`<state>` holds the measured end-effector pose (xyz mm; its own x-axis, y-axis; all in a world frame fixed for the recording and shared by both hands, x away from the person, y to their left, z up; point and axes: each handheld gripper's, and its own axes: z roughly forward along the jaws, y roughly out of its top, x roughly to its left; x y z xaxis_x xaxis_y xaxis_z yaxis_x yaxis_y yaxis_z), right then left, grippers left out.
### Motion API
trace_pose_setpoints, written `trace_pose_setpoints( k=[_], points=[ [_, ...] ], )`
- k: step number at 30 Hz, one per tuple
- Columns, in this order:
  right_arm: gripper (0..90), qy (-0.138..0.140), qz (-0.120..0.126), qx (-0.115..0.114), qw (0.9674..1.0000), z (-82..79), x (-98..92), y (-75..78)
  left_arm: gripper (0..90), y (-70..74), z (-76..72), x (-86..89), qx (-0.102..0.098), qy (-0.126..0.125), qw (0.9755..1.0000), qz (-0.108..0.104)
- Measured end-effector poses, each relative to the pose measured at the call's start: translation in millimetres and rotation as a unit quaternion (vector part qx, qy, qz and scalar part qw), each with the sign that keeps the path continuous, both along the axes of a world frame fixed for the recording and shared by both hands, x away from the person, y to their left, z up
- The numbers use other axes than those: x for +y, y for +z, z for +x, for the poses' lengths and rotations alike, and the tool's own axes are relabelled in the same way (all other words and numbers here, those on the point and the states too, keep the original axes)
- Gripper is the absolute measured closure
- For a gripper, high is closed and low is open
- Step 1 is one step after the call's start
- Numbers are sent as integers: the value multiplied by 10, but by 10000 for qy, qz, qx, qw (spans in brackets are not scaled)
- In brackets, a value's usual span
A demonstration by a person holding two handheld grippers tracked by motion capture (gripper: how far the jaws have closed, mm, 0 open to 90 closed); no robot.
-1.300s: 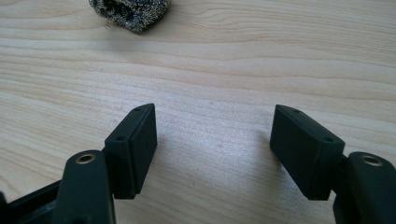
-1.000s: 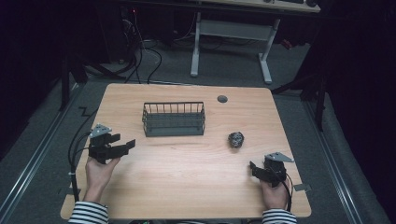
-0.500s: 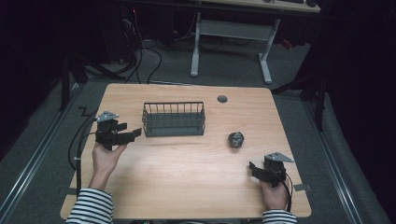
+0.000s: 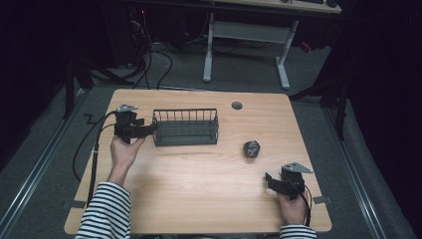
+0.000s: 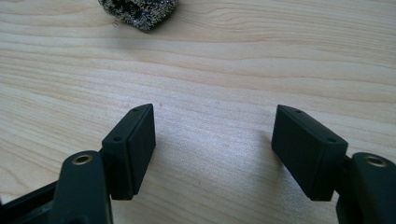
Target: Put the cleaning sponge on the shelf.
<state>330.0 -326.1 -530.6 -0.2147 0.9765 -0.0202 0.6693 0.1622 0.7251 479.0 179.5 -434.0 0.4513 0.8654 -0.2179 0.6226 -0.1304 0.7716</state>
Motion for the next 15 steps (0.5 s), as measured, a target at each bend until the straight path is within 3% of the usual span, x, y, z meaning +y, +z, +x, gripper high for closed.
trace_pose_setpoints(
  k=[15],
  points=[
    [305, 40, 6, -8, 10000, -1, 3, -2, 453, -140, 134, -43, -16, 211, 9998, 48]
  ],
)
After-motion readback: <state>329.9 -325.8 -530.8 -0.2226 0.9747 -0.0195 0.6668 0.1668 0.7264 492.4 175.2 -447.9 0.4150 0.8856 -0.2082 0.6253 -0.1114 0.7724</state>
